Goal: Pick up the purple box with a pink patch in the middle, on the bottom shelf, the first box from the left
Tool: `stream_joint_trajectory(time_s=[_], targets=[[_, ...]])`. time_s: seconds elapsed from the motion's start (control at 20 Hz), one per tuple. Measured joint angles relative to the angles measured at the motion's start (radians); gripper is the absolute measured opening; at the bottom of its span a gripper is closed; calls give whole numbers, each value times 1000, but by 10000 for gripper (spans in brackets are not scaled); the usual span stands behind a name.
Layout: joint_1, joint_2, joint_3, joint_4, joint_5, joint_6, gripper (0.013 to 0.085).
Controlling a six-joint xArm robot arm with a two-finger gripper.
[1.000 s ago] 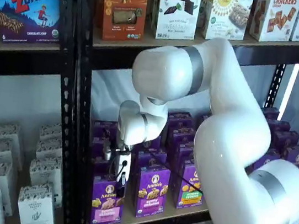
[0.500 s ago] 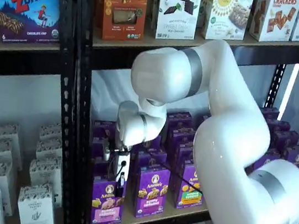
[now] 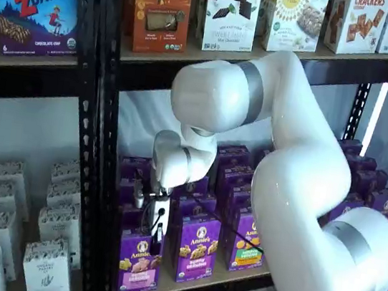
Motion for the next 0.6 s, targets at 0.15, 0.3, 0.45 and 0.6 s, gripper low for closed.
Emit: stream_joint_trajectory(time_s=[0.15,0.3,0.45,0.6], targets=[[-1,-6,12,-5,-14,3,410],[-2,-13,26,-12,-29,8,410],[-4,-18,30,-8,-20,2,370],[-4,-22,39,-15,-33,8,330]])
